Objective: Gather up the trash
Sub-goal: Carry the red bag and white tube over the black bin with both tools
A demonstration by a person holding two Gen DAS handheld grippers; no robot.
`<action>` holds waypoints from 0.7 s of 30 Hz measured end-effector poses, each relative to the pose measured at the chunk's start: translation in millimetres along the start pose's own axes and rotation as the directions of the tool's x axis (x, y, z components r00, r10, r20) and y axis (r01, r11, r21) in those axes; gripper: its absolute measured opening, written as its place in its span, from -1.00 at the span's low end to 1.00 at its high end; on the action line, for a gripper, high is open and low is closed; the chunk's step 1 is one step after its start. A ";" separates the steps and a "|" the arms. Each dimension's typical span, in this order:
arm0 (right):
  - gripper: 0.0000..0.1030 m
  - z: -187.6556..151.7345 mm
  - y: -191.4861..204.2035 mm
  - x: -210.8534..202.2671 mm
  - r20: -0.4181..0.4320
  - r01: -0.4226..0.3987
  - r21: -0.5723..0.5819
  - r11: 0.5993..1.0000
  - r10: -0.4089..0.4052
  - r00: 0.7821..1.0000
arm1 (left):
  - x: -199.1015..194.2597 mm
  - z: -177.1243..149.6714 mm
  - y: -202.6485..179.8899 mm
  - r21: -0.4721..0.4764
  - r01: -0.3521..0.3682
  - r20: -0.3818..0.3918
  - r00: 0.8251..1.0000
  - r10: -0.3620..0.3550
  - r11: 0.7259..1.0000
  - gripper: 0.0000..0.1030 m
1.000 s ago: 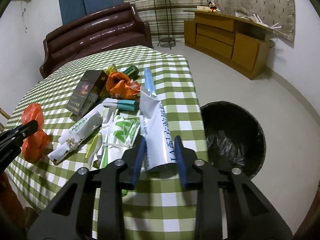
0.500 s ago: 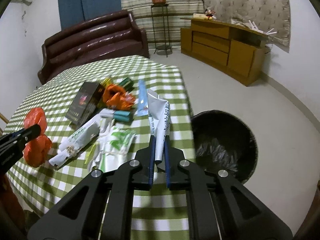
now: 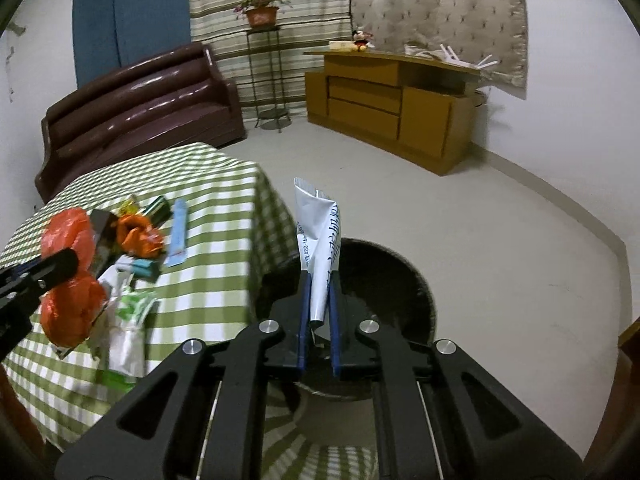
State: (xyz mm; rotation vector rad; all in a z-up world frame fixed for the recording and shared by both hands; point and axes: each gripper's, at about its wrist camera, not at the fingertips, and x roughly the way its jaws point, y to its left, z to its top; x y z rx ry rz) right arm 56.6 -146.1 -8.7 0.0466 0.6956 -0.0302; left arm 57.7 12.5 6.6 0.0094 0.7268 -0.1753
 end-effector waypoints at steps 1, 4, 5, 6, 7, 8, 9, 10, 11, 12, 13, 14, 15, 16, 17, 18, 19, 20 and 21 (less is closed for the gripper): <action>-0.83 -0.2 -4.9 0.8 0.002 0.002 0.004 1.000 -0.002 1.000 | 6.0 3.4 -10.2 0.014 0.014 -0.004 1.000 -0.014 1.000 -0.58; -0.83 -0.5 -15.8 4.1 0.003 0.012 0.014 1.000 -0.012 1.000 | 17.6 9.6 -26.5 0.033 0.033 -0.008 0.999 -0.032 0.999 -0.58; -0.83 -0.1 -18.4 5.3 0.002 0.014 0.019 1.000 -0.014 1.000 | 22.5 11.6 -31.6 0.041 0.036 -0.012 0.999 -0.036 0.999 -0.58; -0.83 -0.1 -21.3 6.3 0.002 0.016 0.022 1.000 -0.016 1.000 | 26.8 13.3 -36.7 0.048 0.040 -0.015 0.999 -0.040 0.998 -0.58; -0.83 -0.4 -23.9 7.2 0.003 0.019 0.025 1.000 -0.019 1.000 | 32.2 14.9 -42.6 0.054 0.044 -0.019 0.999 -0.043 0.998 -0.58; -0.83 -0.4 -27.2 8.0 0.003 0.021 0.029 0.999 -0.021 1.000 | 35.9 14.8 -48.2 0.058 0.048 -0.022 0.999 -0.047 0.997 -0.58; -0.83 0.1 -31.2 9.4 0.003 0.022 0.034 0.999 -0.022 1.000 | 42.5 16.2 -54.2 0.063 0.055 -0.030 0.998 -0.053 0.996 -0.58; -0.83 0.6 -34.9 10.7 0.006 0.024 0.038 0.999 -0.025 1.000 | 46.4 17.5 -58.1 0.064 0.061 -0.035 0.998 -0.059 0.996 -0.58; -0.83 0.9 -38.3 12.0 0.007 0.027 0.042 0.999 -0.027 1.000 | 50.1 18.1 -62.2 0.065 0.067 -0.040 0.997 -0.064 0.996 -0.58; -0.83 2.0 -38.7 13.1 0.007 0.027 0.046 0.999 -0.028 1.000 | 54.3 19.0 -66.8 0.070 0.068 -0.043 0.997 -0.065 0.995 -0.58; -0.83 2.7 -40.8 14.6 0.007 0.026 0.050 0.998 -0.027 1.000 | 59.2 20.6 -71.5 0.079 0.066 -0.046 0.997 -0.062 0.995 -0.58; -0.83 3.1 -43.2 16.3 0.009 0.026 0.054 0.998 -0.027 1.000 | 64.1 21.7 -76.0 0.085 0.066 -0.049 0.997 -0.062 0.994 -0.58; -0.83 3.2 -44.5 18.0 0.009 0.026 0.055 0.998 -0.027 1.000 | 65.2 21.6 -77.6 0.088 0.067 -0.050 0.997 -0.063 0.994 -0.59; -0.83 3.0 -45.8 20.0 0.008 0.026 0.056 0.998 -0.027 1.000 | 69.2 22.0 -81.0 0.093 0.067 -0.054 0.997 -0.062 0.993 -0.59; -0.83 2.7 -47.0 22.4 0.006 0.025 0.057 0.998 -0.026 1.000 | 71.7 22.8 -83.7 0.096 0.067 -0.057 0.996 -0.062 0.993 -0.59; -0.83 2.4 -48.2 24.1 0.004 0.025 0.058 0.998 -0.026 1.000 | 73.2 22.7 -86.2 0.099 0.068 -0.059 0.996 -0.062 0.993 -0.59; -0.83 2.1 -49.3 25.5 0.002 0.025 0.060 0.998 -0.025 1.000 | 77.3 23.6 -89.1 0.105 0.063 -0.061 0.996 -0.057 0.992 -0.58; -0.83 2.2 -51.2 27.1 -0.001 0.024 0.062 0.998 -0.024 1.000 | 80.0 25.4 -90.7 0.108 0.061 -0.063 0.997 -0.054 0.992 -0.58; -0.83 2.3 -52.3 29.1 -0.004 0.023 0.066 0.998 -0.022 1.000 | 82.5 26.3 -91.3 0.110 0.058 -0.065 0.997 -0.052 0.992 -0.58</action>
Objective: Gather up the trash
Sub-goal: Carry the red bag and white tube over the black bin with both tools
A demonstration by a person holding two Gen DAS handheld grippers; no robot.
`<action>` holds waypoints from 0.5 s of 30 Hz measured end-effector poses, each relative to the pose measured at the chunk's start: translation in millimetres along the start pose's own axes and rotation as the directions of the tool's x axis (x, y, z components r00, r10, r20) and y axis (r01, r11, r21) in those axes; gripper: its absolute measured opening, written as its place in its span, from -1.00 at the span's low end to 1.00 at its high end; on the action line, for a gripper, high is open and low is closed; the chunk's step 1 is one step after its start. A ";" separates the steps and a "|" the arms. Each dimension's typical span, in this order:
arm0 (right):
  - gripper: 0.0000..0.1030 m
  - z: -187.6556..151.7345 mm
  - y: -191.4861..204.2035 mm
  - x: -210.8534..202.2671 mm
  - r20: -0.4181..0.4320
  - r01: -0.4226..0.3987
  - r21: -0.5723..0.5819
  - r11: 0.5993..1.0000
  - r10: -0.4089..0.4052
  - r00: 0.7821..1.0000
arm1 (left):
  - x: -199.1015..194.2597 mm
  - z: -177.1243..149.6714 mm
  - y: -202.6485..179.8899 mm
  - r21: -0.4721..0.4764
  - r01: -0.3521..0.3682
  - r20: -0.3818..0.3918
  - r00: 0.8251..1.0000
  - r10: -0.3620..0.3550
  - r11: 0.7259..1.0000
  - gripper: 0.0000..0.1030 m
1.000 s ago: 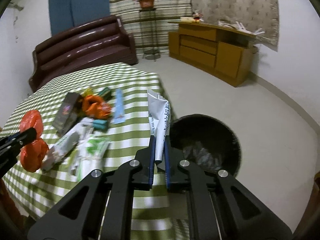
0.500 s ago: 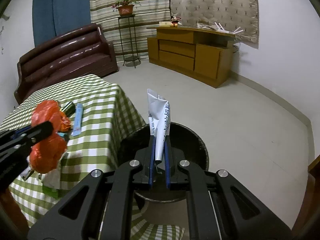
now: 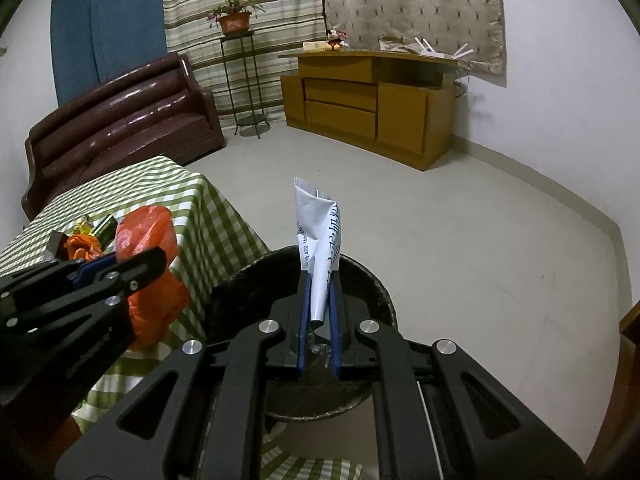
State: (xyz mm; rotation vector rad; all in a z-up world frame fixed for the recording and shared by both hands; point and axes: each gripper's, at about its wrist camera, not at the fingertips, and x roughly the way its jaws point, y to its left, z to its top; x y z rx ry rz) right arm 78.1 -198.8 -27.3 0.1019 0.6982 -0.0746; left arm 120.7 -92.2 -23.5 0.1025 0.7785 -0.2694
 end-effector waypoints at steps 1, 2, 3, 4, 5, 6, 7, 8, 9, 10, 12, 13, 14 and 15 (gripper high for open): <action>-0.83 -0.2 -1.4 1.8 -0.002 -0.001 0.002 1.000 0.001 1.000 | 4.0 0.3 -2.1 0.002 -0.004 -0.004 1.000 0.004 1.000 -0.58; -0.82 -0.2 -3.0 3.3 -0.004 -0.001 0.004 1.000 0.001 1.000 | 7.6 1.6 -3.5 0.002 -0.005 -0.009 1.000 0.005 1.000 -0.58; -0.82 -0.1 -1.9 4.5 -0.005 0.000 0.006 1.000 0.000 1.000 | 10.9 2.8 -3.8 0.001 -0.006 -0.015 1.000 0.006 1.000 -0.58; -0.82 0.1 -3.1 5.9 -0.007 0.000 0.007 1.000 0.000 1.000 | 14.3 3.6 -4.1 0.000 -0.007 -0.021 1.000 0.007 1.000 -0.58; -0.82 0.4 -4.3 7.0 -0.007 0.000 0.009 1.000 0.000 1.000 | 16.7 4.3 -4.8 0.000 -0.010 -0.024 1.000 0.010 1.000 -0.58; -0.82 0.6 -4.5 9.0 -0.009 0.002 0.011 1.000 -0.002 1.000 | 18.8 4.6 -5.1 0.002 -0.011 -0.027 1.000 0.011 1.000 -0.58; -0.82 0.9 -6.3 10.7 -0.010 0.001 0.013 1.000 -0.001 1.000 | 20.8 5.5 -5.8 0.005 -0.013 -0.027 1.000 0.013 1.000 -0.58; -0.82 1.0 -7.3 12.5 -0.012 0.002 0.016 1.000 -0.002 1.000 | 23.1 6.5 -6.8 0.009 -0.015 -0.028 0.999 0.015 1.000 -0.58; -0.82 1.9 -7.0 14.3 -0.014 0.002 0.018 1.000 -0.002 1.000 | 23.8 6.7 -7.1 0.010 -0.015 -0.028 0.999 0.015 1.000 -0.58; -0.82 1.9 -7.7 15.4 -0.015 0.003 0.020 1.000 -0.002 1.000 | 25.5 7.7 -7.9 0.014 -0.014 -0.028 0.999 0.015 1.000 -0.59; -0.82 2.4 -9.2 18.8 -0.017 0.004 0.023 1.000 -0.004 1.000 | 28.5 9.9 -9.7 0.020 -0.015 -0.030 0.999 0.015 1.000 -0.59; -0.82 2.7 -8.5 20.3 -0.019 0.004 0.025 1.000 -0.004 1.000 | 30.2 10.4 -10.6 0.023 -0.015 -0.032 0.999 0.016 1.000 -0.59; -0.82 2.2 -7.9 21.5 -0.021 0.005 0.028 1.000 -0.004 1.000 | 31.5 10.7 -11.9 0.026 -0.016 -0.033 0.999 0.016 1.000 -0.59; -0.82 1.6 -8.4 22.5 -0.022 0.006 0.029 1.000 -0.005 1.000 | 32.8 11.2 -12.6 0.029 -0.016 -0.034 0.999 0.017 0.999 -0.59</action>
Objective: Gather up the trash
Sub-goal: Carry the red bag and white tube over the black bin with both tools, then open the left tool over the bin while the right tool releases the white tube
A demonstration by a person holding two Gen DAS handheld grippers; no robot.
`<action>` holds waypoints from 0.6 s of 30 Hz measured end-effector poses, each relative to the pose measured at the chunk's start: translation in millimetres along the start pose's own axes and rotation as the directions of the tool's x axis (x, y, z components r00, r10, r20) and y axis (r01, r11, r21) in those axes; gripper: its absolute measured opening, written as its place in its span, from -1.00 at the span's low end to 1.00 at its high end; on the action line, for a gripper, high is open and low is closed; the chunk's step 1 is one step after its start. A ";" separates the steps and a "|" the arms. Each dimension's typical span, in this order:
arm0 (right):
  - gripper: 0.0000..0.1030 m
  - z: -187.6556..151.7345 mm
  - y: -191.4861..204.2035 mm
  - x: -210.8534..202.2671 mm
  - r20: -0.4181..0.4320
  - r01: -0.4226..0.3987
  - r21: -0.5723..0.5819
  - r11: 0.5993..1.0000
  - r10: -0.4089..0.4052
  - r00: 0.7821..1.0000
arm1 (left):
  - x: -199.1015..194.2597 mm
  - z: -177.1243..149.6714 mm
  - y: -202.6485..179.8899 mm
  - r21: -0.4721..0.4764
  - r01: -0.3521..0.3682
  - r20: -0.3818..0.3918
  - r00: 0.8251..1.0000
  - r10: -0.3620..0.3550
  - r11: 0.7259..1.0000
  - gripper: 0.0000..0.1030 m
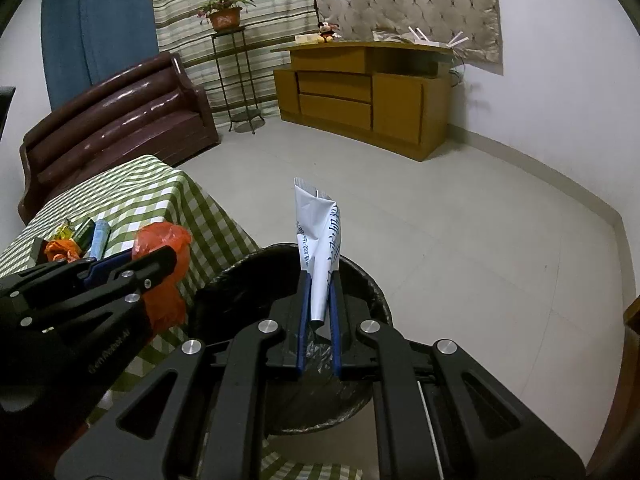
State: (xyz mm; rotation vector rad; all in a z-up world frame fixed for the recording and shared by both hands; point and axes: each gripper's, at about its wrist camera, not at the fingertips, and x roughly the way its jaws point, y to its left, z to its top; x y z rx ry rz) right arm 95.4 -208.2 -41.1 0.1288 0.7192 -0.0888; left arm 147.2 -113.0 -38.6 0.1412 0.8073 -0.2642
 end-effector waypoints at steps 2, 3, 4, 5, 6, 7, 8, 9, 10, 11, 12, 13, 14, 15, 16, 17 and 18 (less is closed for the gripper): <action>-0.82 -1.0 -2.7 2.3 -0.003 -0.002 0.003 1.000 0.002 1.000 | 1.2 0.9 -1.1 0.003 0.001 -0.002 1.000 -0.001 1.000 -0.59; -0.81 -1.1 -1.5 3.4 -0.006 -0.002 0.004 1.000 0.002 1.000 | 2.1 1.3 -1.5 0.004 0.002 -0.005 1.000 -0.002 1.000 -0.58; -0.81 -1.3 -2.3 4.2 -0.007 -0.003 0.005 1.000 0.003 1.000 | 2.6 0.4 -4.0 0.007 0.003 -0.009 1.000 -0.003 1.000 -0.59; -0.79 -1.0 -2.3 4.9 -0.009 -0.004 0.006 1.000 0.004 1.000 | 2.7 0.9 -4.7 0.010 0.004 -0.012 1.000 -0.004 1.000 -0.58; -0.74 -1.3 -2.4 5.5 -0.010 -0.007 0.008 1.000 0.007 1.000 | 3.1 1.5 -5.5 0.012 0.003 -0.014 1.000 -0.003 1.000 -0.58; -0.63 -0.3 -4.3 5.7 -0.008 -0.008 0.011 1.000 0.008 1.000 | 3.2 2.2 -5.7 0.010 0.000 -0.016 1.000 0.000 1.000 -0.53; -0.61 -0.3 -5.1 5.6 -0.006 -0.012 0.017 1.000 0.012 1.000 | 3.2 2.7 -5.4 0.007 -0.002 -0.017 1.000 0.003 1.000 -0.48; -0.61 0.2 -4.3 6.1 -0.006 -0.013 0.019 1.000 0.013 1.000 | 3.6 3.8 -5.1 0.002 -0.006 -0.019 1.000 0.006 1.000 -0.38; -0.61 0.6 -4.6 6.0 -0.006 -0.012 0.019 1.000 0.012 1.000 | 3.9 5.2 -4.9 -0.004 -0.009 -0.020 1.000 0.009 1.000 -0.31; -0.59 0.7 -4.8 5.8 -0.005 -0.011 0.018 1.000 0.011 1.000 | 3.8 6.0 -4.4 -0.009 -0.009 -0.020 1.000 0.009 1.000 -0.30; -0.58 0.9 -5.0 5.2 -0.003 -0.009 0.017 1.000 0.009 1.000 | 3.6 6.3 -4.2 -0.009 -0.011 -0.019 1.000 0.011 1.000 -0.28; -0.56 1.5 -5.8 4.9 -0.002 -0.008 0.017 1.000 0.008 1.000 | 3.7 6.5 -4.1 -0.008 -0.014 -0.017 1.000 0.014 1.000 -0.23; -0.54 1.7 -6.3 4.4 -0.001 -0.005 0.016 1.000 0.005 1.000 | 3.4 6.5 -4.1 -0.009 -0.016 -0.016 1.000 0.016 1.000 -0.19; -0.53 2.1 -6.6 4.2 -0.001 -0.002 0.016 1.000 0.002 1.000 | 3.3 6.7 -4.1 -0.010 -0.017 -0.016 1.000 0.017 1.000 -0.14; -0.50 2.2 -7.3 3.9 0.000 0.002 0.017 1.000 -0.002 1.000 | 3.0 7.2 -4.0 -0.012 -0.019 -0.015 1.000 0.019 1.000 -0.13; -0.45 2.5 -8.3 3.3 0.001 0.007 0.021 1.000 -0.007 1.000 | 2.8 7.7 -4.2 -0.013 -0.019 -0.015 1.000 0.019 1.000 -0.12; -0.41 2.8 -9.3 2.9 0.002 0.010 0.025 1.000 -0.010 1.000 | 2.6 7.8 -3.9 -0.015 -0.021 -0.015 1.000 0.021 1.000 -0.10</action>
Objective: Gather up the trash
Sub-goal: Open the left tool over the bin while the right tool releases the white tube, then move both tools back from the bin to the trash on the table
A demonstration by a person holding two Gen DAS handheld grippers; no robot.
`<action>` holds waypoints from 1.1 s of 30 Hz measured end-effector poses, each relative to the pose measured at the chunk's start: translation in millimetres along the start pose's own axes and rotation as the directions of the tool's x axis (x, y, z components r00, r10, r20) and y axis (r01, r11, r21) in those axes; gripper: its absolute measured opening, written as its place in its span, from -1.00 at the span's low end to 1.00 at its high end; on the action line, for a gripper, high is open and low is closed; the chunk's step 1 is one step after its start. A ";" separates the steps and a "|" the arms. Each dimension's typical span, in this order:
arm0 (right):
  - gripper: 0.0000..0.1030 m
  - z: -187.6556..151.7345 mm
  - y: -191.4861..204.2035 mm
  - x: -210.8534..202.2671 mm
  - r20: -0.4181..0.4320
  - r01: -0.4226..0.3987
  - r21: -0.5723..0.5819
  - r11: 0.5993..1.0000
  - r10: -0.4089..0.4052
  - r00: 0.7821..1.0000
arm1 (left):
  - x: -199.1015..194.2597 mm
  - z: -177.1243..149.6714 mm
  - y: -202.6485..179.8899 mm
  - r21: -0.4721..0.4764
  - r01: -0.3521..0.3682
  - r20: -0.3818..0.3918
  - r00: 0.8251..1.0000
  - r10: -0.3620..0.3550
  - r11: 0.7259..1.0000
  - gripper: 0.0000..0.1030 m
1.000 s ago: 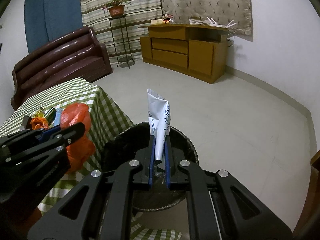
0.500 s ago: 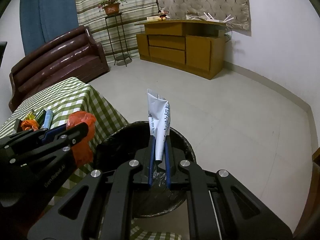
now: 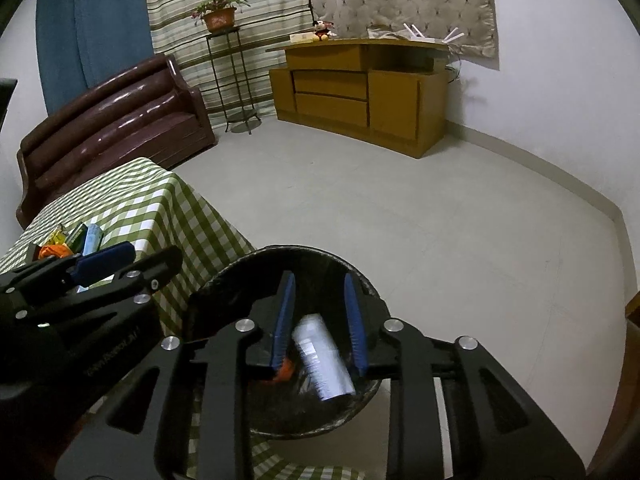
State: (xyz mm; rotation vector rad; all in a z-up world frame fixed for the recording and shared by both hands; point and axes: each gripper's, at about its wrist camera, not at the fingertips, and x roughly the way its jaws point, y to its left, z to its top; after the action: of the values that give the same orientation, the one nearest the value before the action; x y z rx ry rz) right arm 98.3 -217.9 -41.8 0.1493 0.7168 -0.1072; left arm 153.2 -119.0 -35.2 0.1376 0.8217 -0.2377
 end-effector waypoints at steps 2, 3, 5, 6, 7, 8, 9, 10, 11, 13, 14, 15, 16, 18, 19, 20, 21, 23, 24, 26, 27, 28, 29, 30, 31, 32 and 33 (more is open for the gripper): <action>-0.34 0.5 -2.4 -1.1 0.001 0.008 0.009 1.000 -0.008 1.000 | -0.7 0.1 0.7 -0.005 0.001 -0.001 1.000 -0.001 1.000 -0.06; -0.34 0.1 -2.7 -1.5 0.000 0.012 0.010 1.000 -0.012 1.000 | -1.6 -0.2 1.2 -0.006 0.000 0.001 1.000 0.001 1.000 -0.06; -0.22 0.6 -3.8 -2.0 -0.001 0.023 0.013 1.000 -0.023 1.000 | -3.7 -0.5 3.7 -0.012 -0.005 0.001 1.000 0.005 1.000 -0.04; -0.17 0.4 -2.9 -2.3 -0.003 0.035 0.013 0.999 -0.035 0.999 | -4.9 -1.0 4.6 -0.016 -0.006 0.001 1.000 0.006 1.000 -0.03; -0.10 -0.1 -2.3 -2.4 -0.004 0.045 0.011 0.999 -0.044 0.999 | -6.6 -2.4 7.3 -0.023 -0.005 0.000 1.000 0.005 1.000 -0.02; -0.06 -0.7 -1.7 -2.7 -0.005 0.053 0.010 0.999 -0.053 0.999 | -8.5 -3.2 9.6 -0.027 -0.007 0.001 1.000 0.007 1.000 -0.02; -0.05 -1.7 -1.4 -3.2 -0.005 0.058 0.011 0.998 -0.057 0.998 | -10.4 -4.9 12.6 -0.030 -0.009 0.002 1.000 0.009 1.000 -0.02; 0.00 -2.4 -1.1 -4.1 -0.002 0.063 0.017 0.998 -0.063 0.998 | -12.8 -5.4 15.8 -0.034 -0.012 0.002 1.000 0.013 0.999 -0.02; 0.05 -2.9 -1.0 -4.7 0.000 0.064 0.022 0.998 -0.064 0.998 | -15.3 -7.2 19.4 -0.037 -0.015 0.002 1.000 0.015 0.999 -0.02; 0.09 -4.5 0.4 -6.5 0.000 0.055 0.036 0.998 -0.055 0.998 | -20.5 -10.6 25.8 -0.039 -0.023 0.004 1.000 0.024 0.999 -0.01; 0.09 -5.1 1.8 -7.9 -0.002 0.048 0.042 0.998 -0.048 0.999 | -23.4 -13.2 29.3 -0.040 -0.029 0.004 1.000 0.029 0.999 0.00; 0.09 -5.2 3.2 -9.0 -0.005 0.042 0.040 0.998 -0.042 0.999 | -25.9 -15.2 33.4 -0.044 -0.035 0.002 0.999 0.035 0.998 0.04; 0.09 -5.7 6.8 -10.5 -0.008 0.035 0.032 0.999 -0.034 0.999 | -28.9 -18.1 38.5 -0.050 -0.039 -0.001 0.999 0.039 0.998 0.05; 0.09 -6.0 15.4 -14.3 -0.005 0.026 0.013 1.000 -0.026 1.000 | -34.5 -23.7 47.7 -0.061 -0.048 -0.007 0.999 0.048 0.997 0.05; 0.09 -6.6 21.5 -16.7 -0.003 0.019 0.002 1.000 -0.019 1.000 | -38.8 -27.2 53.5 -0.066 -0.056 -0.007 0.998 0.055 0.996 0.06; 0.09 -7.1 27.6 -19.1 -0.005 0.006 -0.009 1.000 -0.006 1.000 | -42.3 -29.5 57.1 -0.068 -0.060 -0.007 0.998 0.060 0.996 0.06; 0.09 -6.9 32.0 -21.4 -0.006 -0.005 -0.016 1.000 0.005 1.000 | -47.2 -32.9 62.4 -0.069 -0.067 -0.006 0.998 0.067 0.995 0.06; 0.09 -8.4 42.7 -27.1 -0.003 -0.024 -0.032 0.999 0.024 1.000 | -54.1 -39.5 70.6 -0.072 -0.080 -0.005 0.997 0.080 0.994 0.07; 0.09 -9.5 49.9 -30.3 -0.002 -0.039 -0.043 0.998 0.038 0.999 | -57.9 -42.7 76.0 -0.075 -0.089 -0.005 0.996 0.089 0.993 0.07; 0.09 -10.2 59.4 -35.0 -0.004 -0.057 -0.059 0.997 0.057 0.998 | -66.4 -50.4 89.0 -0.089 -0.107 -0.006 0.994 0.107 0.990 0.08; 0.09 -11.8 66.5 -37.4 -0.005 -0.068 -0.071 0.995 0.068 0.998 | -69.9 -53.7 95.0 -0.097 -0.115 -0.007 0.993 0.115 0.989 0.08; 0.09 -13.7 73.5 -39.3 -0.009 -0.081 -0.082 0.993 0.081 0.997 | -74.0 -58.1 102.3 -0.107 -0.126 -0.010 0.992 0.126 0.986 0.09; 0.09 -16.0 81.1 -41.0 -0.014 -0.094 -0.096 0.991 0.093 0.996 | -77.2 -62.2 108.7 -0.114 -0.137 -0.013 0.991 0.136 0.984 0.09; 0.09 -18.2 89.1 -42.7 -0.020 -0.105 -0.110 0.988 0.103 0.994 | -80.2 -66.9 115.6 -0.121 -0.148 -0.017 0.989 0.147 0.982 0.09; 0.09 -19.7 95.2 -44.2 -0.024 -0.115 -0.122 0.986 0.113 0.993 | -83.9 -73.0 123.9 -0.133 -0.161 -0.023 0.987 0.159 0.978 0.09; 0.09 -21.5 100.2 -45.6 -0.028 -0.125 -0.131 0.984 0.122 0.992 | -87.2 -77.6 130.9 -0.144 -0.171 -0.028 0.985 0.169 0.975 0.09; 0.09 -23.7 108.4 -47.1 -0.037 -0.142 -0.143 0.980 0.138 0.990 | -90.7 -83.0 137.1 -0.154 -0.181 -0.030 0.983 0.179 0.971 0.09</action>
State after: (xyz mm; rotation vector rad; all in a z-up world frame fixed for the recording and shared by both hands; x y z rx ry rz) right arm 63.8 -105.0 -17.5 0.0617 0.7366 0.0814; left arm 70.9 45.0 -20.2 0.0663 0.8355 -0.0007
